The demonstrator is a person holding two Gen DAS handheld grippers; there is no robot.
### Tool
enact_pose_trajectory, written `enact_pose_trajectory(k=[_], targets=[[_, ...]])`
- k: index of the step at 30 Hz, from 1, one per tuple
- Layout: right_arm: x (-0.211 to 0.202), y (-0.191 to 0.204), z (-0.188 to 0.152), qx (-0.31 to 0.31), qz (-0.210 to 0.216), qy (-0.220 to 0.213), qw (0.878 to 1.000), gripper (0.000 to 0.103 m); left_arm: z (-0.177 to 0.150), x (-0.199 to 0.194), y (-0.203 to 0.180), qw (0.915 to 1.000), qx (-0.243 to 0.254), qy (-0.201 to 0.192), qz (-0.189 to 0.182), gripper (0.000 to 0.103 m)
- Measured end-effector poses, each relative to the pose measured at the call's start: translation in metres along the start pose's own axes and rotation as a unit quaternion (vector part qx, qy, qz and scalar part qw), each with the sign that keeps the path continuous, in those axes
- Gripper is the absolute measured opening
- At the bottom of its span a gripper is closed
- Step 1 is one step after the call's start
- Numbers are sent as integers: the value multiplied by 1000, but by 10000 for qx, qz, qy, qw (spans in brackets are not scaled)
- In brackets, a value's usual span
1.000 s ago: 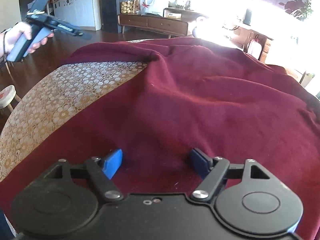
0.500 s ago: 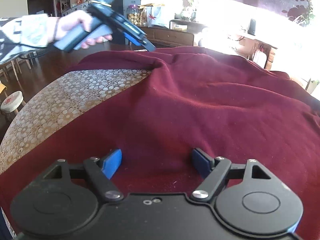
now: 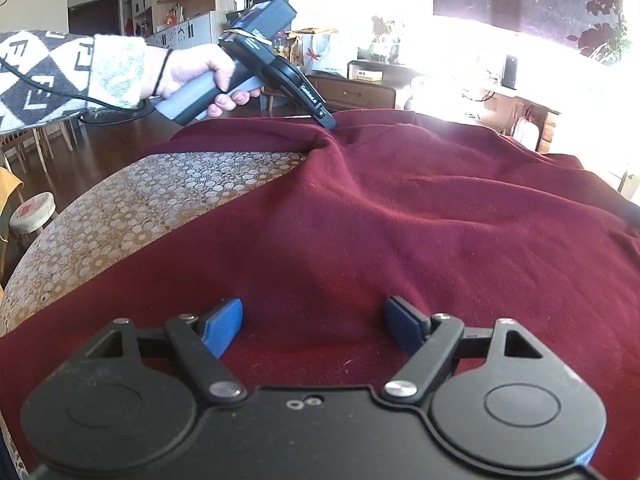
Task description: Fold clothes
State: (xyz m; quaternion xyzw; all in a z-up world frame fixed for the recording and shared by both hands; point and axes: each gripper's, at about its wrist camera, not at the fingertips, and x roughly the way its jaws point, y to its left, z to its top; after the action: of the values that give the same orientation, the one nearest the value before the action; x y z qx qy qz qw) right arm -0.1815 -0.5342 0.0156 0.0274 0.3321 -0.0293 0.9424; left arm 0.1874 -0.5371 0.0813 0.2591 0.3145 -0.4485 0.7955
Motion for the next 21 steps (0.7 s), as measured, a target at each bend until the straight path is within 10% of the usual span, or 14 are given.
enact_pose_trajectory(k=[9, 16, 21], targets=[[-6, -5, 6, 23, 11, 148, 9999, 103, 16, 22, -10, 9970, 157, 71, 758, 5], [-53, -61, -6, 1025, -540, 301, 9928, 103, 16, -12, -32, 9987, 403, -214, 218, 17], [-69, -97, -28, 1382, -755, 621, 9856, 103, 26, -19, -61, 9969, 604, -500, -40, 81]])
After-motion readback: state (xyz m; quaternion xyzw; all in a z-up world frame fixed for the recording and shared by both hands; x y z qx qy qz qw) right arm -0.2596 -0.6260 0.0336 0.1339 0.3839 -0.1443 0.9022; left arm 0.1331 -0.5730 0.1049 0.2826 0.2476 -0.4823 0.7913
